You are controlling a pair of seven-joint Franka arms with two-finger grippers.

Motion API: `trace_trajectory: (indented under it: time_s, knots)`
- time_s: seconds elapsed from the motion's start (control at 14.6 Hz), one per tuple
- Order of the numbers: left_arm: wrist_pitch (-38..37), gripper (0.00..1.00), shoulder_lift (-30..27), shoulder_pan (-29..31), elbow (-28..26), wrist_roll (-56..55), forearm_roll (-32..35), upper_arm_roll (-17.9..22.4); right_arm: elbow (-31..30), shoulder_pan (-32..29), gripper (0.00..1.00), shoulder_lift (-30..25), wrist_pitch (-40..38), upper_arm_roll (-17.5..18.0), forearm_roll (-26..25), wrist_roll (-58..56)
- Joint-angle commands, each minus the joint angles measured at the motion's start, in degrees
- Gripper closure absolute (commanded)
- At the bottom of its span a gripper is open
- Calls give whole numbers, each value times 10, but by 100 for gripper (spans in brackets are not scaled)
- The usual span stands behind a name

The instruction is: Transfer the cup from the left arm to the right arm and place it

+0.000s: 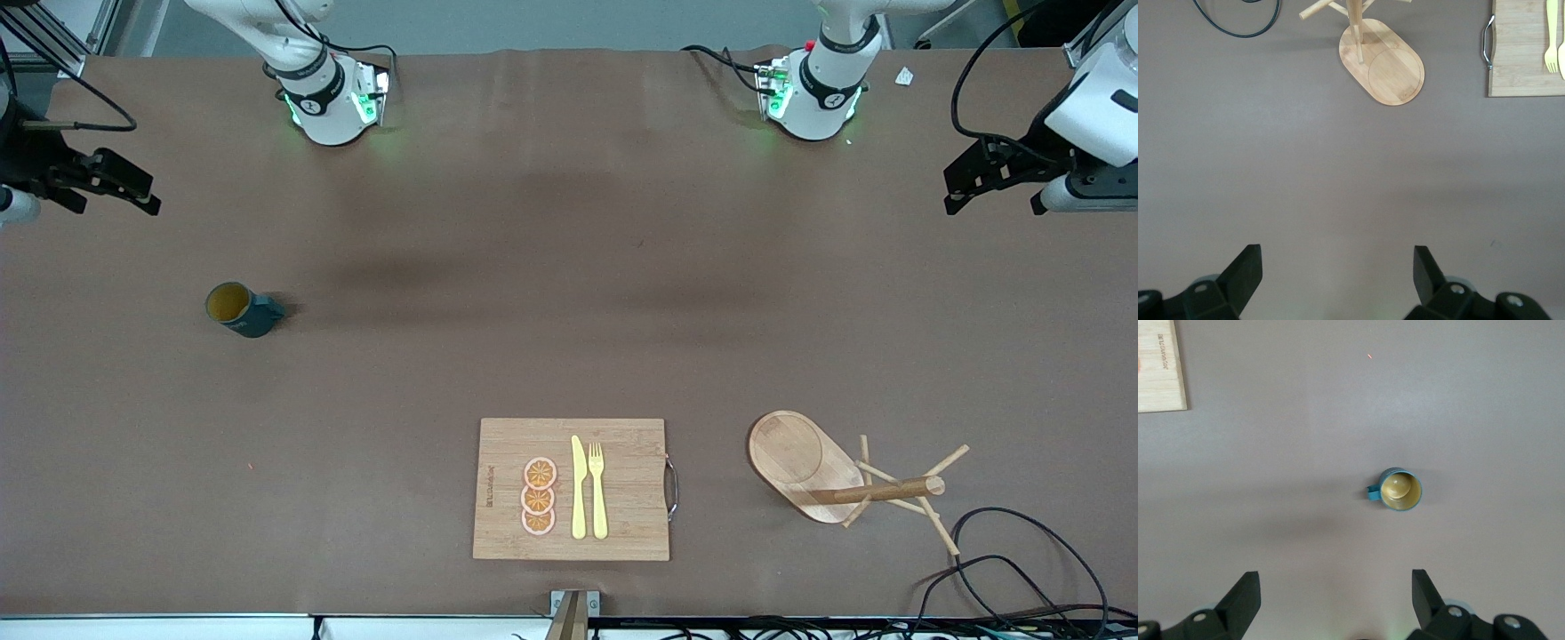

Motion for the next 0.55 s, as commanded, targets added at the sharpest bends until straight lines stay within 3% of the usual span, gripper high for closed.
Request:
trace_trajectory:
  time_s: [0.0,0.48]
  knots:
    - [-6,0,15,4,26,3,-8,-1,-3,-1,0,-12,-2,16,4,29]
    - [-8,0,14,3,26,3,-8,-1,-11,24,0,-19,12,15,5,69]
